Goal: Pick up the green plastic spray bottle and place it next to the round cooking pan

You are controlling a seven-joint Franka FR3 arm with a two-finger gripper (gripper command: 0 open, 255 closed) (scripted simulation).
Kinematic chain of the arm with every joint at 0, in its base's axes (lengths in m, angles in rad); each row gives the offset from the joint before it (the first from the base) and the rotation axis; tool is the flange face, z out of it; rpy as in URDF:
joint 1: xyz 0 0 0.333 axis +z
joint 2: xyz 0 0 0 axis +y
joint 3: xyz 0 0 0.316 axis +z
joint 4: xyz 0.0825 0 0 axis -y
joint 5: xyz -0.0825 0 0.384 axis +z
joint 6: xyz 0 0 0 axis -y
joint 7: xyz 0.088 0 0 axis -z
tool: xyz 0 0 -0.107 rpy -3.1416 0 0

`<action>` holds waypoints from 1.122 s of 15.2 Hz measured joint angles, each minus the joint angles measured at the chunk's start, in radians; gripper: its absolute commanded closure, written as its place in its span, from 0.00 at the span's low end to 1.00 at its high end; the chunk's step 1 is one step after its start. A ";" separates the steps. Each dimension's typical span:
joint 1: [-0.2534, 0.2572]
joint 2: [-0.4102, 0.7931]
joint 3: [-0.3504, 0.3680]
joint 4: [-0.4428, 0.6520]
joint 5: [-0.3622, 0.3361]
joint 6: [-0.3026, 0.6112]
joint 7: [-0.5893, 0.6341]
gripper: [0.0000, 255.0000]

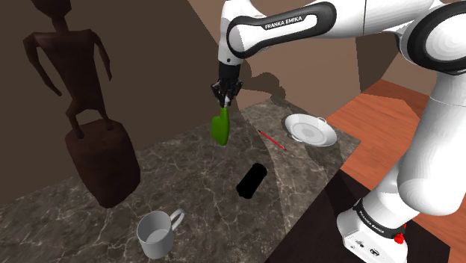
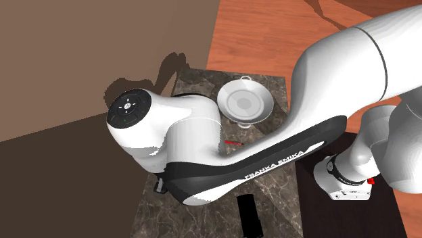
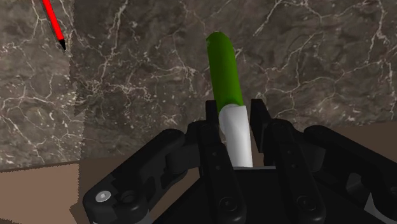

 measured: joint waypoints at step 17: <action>0.001 -0.030 0.004 0.146 0.009 -0.175 -0.004 1.00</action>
